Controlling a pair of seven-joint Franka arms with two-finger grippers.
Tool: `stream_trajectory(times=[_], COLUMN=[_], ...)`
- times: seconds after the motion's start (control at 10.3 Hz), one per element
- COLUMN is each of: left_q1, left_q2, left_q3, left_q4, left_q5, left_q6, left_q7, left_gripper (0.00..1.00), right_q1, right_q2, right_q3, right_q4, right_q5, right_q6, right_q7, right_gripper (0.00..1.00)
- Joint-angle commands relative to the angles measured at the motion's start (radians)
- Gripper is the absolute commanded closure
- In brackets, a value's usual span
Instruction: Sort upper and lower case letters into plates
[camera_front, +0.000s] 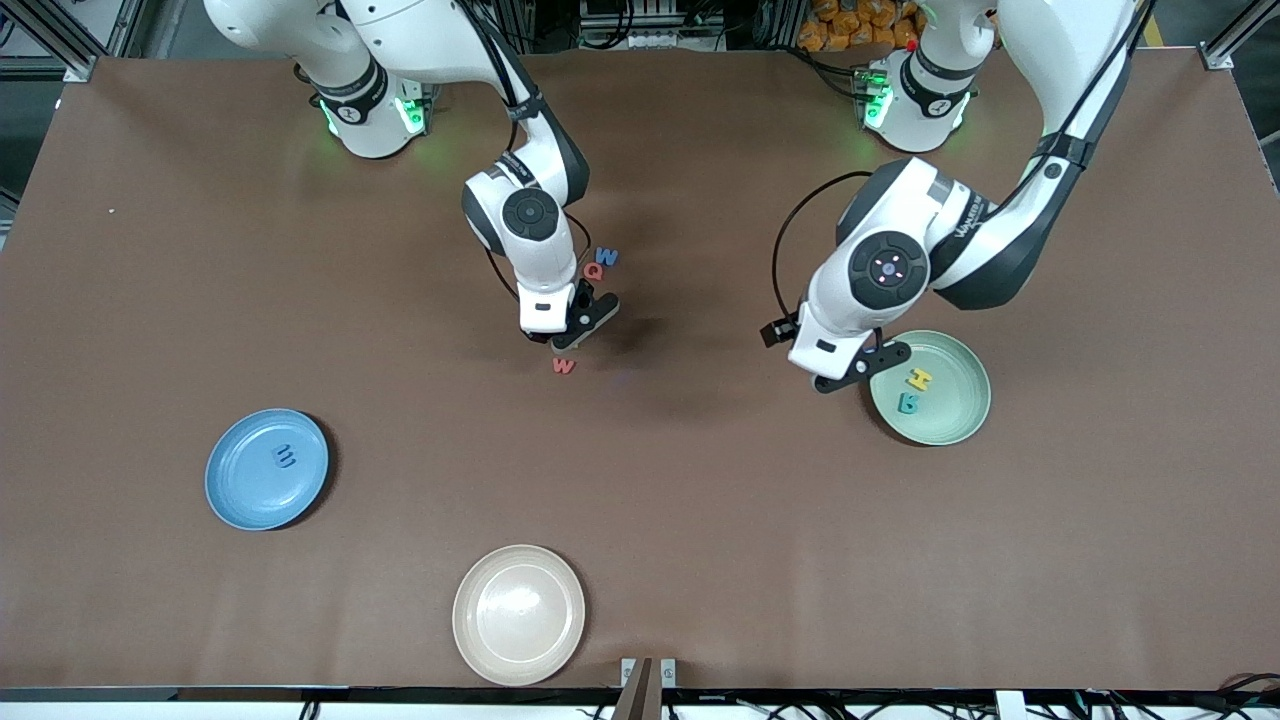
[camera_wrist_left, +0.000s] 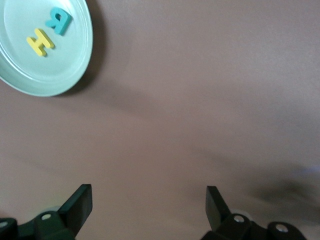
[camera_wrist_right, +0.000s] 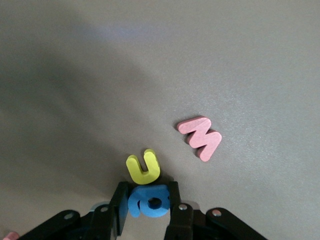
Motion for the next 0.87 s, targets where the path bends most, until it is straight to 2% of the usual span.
stream_trajectory(times=[0.0,0.19,0.48,0.77], left_q1=[0.000,-0.055,-0.158,-0.261], left_q2=[-0.005,0.002,0.045,0.088], left_q3=[-0.052,-0.062,-0.060,-0.060], left_q4=[0.009,0.009,0.009,0.011], left_q5=[-0.003,-0.003,0.008,0.045], left_q6=[-0.018,-0.009,0.077,0.193], left_q7=[-0.097,-0.122,-0.267,-0.300], left_gripper=[0.00,0.00,0.00,0.00], right_q1=[-0.032,-0.099,-0.255,-0.467], right_q2=[-0.089,-0.133,-0.126,-0.117], right_q3=[0.006,0.000,-0.002,-0.011], right_q4=[-0.025,0.000,0.056,0.096], right_q5=[0.022,0.039,0.039,0.027], right_q6=[-0.050,-0.110,-0.108,-0.098], right_q7=[-0.012,-0.010,-0.013,-0.023], right_gripper=[1.00,1.00,1.00,1.00])
